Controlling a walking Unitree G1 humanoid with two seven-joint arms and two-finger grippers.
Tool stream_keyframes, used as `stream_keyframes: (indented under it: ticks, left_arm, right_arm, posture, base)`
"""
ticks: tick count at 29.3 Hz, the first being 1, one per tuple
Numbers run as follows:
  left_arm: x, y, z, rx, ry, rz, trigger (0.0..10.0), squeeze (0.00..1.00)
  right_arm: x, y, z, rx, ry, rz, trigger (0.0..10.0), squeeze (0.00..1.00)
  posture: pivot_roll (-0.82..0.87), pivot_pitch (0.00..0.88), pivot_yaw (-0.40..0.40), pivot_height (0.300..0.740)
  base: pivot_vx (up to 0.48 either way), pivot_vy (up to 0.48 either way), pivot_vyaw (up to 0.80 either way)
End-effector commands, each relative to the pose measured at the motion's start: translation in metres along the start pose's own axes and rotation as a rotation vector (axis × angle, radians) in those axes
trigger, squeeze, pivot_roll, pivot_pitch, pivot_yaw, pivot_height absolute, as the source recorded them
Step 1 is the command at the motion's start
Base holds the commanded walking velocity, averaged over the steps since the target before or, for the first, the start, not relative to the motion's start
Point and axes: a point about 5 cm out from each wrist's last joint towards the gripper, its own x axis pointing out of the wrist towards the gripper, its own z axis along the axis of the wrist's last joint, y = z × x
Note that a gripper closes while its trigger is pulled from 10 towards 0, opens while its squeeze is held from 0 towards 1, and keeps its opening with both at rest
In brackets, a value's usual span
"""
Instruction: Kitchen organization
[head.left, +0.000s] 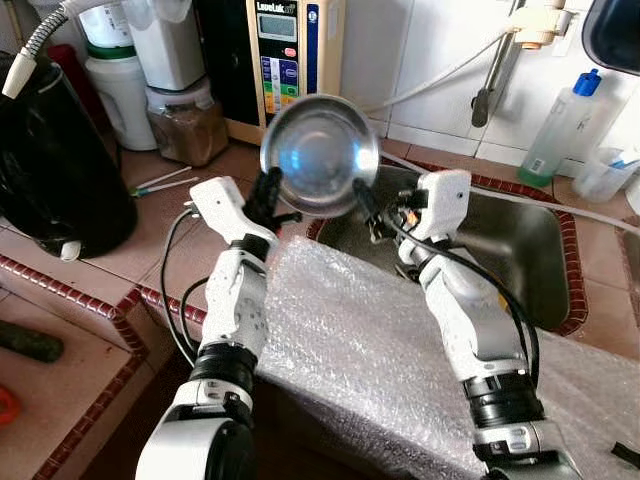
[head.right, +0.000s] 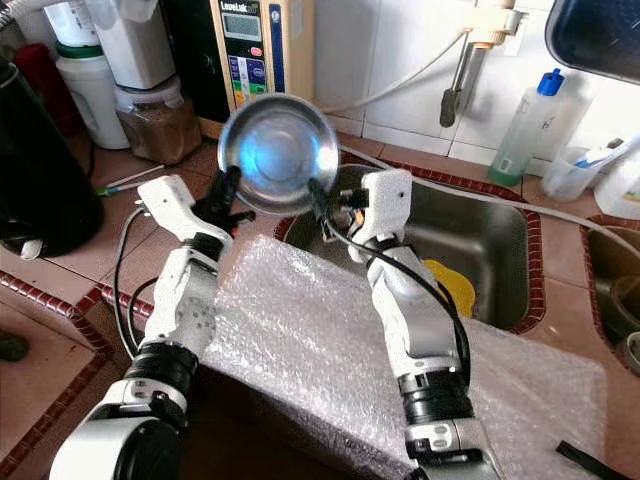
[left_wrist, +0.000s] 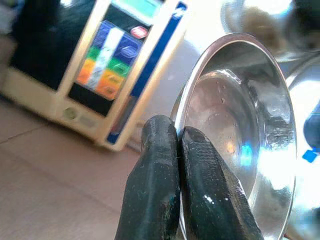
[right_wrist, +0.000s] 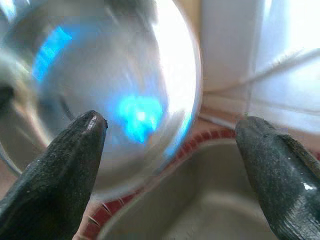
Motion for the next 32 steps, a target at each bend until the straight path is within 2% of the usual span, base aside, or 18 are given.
stream_keyframes:
  ticks: [1, 4, 5, 6, 7, 14, 21, 32]
  left_arm:
    - [0.001, -0.011, -0.001, -0.006, -0.002, -0.049, 0.0, 0.0]
    - [-0.001, -0.017, -0.003, -0.02, 0.006, -0.071, 0.0, 0.0]
    - [-0.001, -0.017, -0.003, -0.023, 0.008, -0.07, 0.0, 0.0]
    - [-0.001, -0.017, -0.003, -0.023, 0.008, -0.07, 0.0, 0.0]
    - [-0.002, -0.018, -0.003, -0.025, 0.01, -0.075, 0.0, 0.0]
    - [-0.003, -0.02, -0.003, -0.036, 0.018, -0.092, 0.0, 0.0]
    - [-0.005, -0.021, -0.003, -0.042, 0.03, -0.098, 0.0, 0.0]
    - [-0.007, -0.021, -0.005, -0.05, 0.042, -0.095, 0.0, 0.0]
  right_arm:
    - [0.002, -0.004, 0.003, 0.009, -0.014, -0.022, 10.0, 0.0]
    - [0.006, -0.005, 0.002, 0.007, -0.009, -0.034, 10.0, 0.0]
    - [0.007, -0.005, 0.002, 0.008, -0.005, -0.043, 9.0, 0.0]
    - [0.007, -0.005, 0.002, 0.008, -0.005, -0.043, 9.0, 0.0]
    - [0.008, -0.007, 0.001, 0.013, -0.004, -0.057, 0.0, 0.0]
    - [0.01, -0.011, -0.001, 0.033, 0.0, -0.09, 0.0, 0.0]
    - [0.02, -0.014, 0.004, 0.09, -0.011, -0.126, 0.0, 0.0]
    - [0.02, -0.013, -0.001, 0.089, -0.004, -0.141, 0.0, 0.0]
  posture:
    - [-0.02, 0.0, 0.011, 0.74]
    - [-0.02, 0.0, 0.015, 0.74]
    - [-0.02, 0.0, 0.017, 0.74]
    - [-0.02, 0.0, 0.017, 0.74]
    - [-0.02, 0.0, 0.017, 0.74]
    - [-0.02, 0.0, 0.016, 0.74]
    - [-0.02, 0.0, 0.015, 0.74]
    - [-0.03, 0.0, 0.019, 0.74]
  base:
    - [0.0, 0.0, 0.0]
    - [0.0, 0.0, 0.0]
    - [0.0, 0.0, 0.0]
    - [0.0, 0.0, 0.0]
    - [0.0, 0.0, 0.0]
    - [0.0, 0.0, 0.0]
    - [0.0, 0.0, 0.0]
    - [0.0, 0.0, 0.0]
